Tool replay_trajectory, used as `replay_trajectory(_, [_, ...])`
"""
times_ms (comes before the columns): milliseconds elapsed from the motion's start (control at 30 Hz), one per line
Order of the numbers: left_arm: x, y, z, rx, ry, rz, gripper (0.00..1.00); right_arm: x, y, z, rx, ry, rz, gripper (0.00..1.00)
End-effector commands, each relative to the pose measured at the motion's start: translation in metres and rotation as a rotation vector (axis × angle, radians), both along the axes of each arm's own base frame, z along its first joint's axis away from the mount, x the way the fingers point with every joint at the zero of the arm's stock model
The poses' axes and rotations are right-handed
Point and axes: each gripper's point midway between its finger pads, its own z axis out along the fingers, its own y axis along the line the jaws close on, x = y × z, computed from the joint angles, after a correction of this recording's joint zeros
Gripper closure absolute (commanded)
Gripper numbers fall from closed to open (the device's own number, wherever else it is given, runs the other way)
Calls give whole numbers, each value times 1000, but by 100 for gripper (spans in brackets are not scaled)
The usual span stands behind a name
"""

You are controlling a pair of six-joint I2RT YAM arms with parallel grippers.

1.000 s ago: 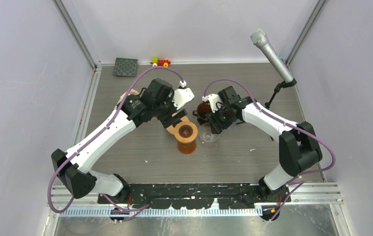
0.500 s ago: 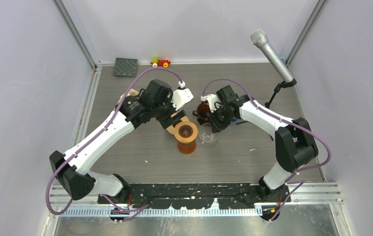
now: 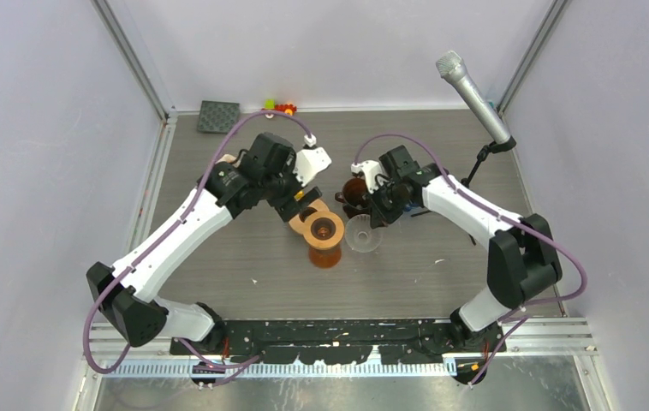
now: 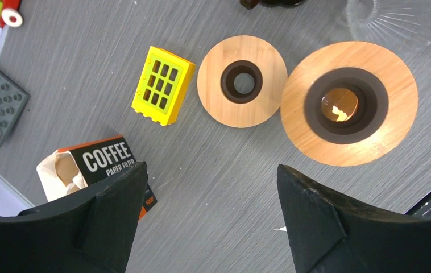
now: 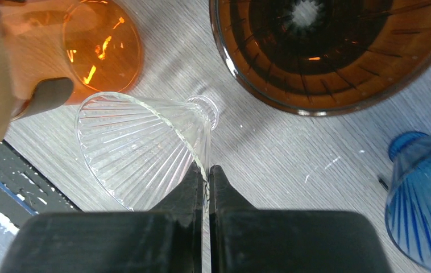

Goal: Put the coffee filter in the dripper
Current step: Pick up the coffee dripper from the center of the board.

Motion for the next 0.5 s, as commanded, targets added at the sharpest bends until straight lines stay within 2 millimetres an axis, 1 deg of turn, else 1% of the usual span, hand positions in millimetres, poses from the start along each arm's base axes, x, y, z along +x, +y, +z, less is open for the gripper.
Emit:
replay_trajectory(0, [10, -1, 21, -118, 20, 36, 14, 0, 2, 54, 63, -120, 2, 99])
replay_trajectory(133, [18, 5, 30, -184, 23, 75, 10, -7, -5, 90, 75, -185, 7, 99])
replay_trajectory(200, [23, 8, 37, -231, 27, 107, 6, -10, -7, 115, 100, -225, 7, 99])
replay_trajectory(300, [34, 15, 46, -331, 52, 179, 3, -18, -1, 153, 169, -253, 13, 100])
replay_trajectory(333, [39, 18, 51, -364, 59, 203, 3, -20, 3, 169, 200, -263, 14, 100])
replay_trajectory(400, [46, 23, 57, -422, 74, 242, 3, -24, 10, 187, 244, -258, 19, 100])
replay_trajectory(467, [53, 27, 62, -464, 70, 272, 3, -26, 20, 198, 276, -247, 24, 99])
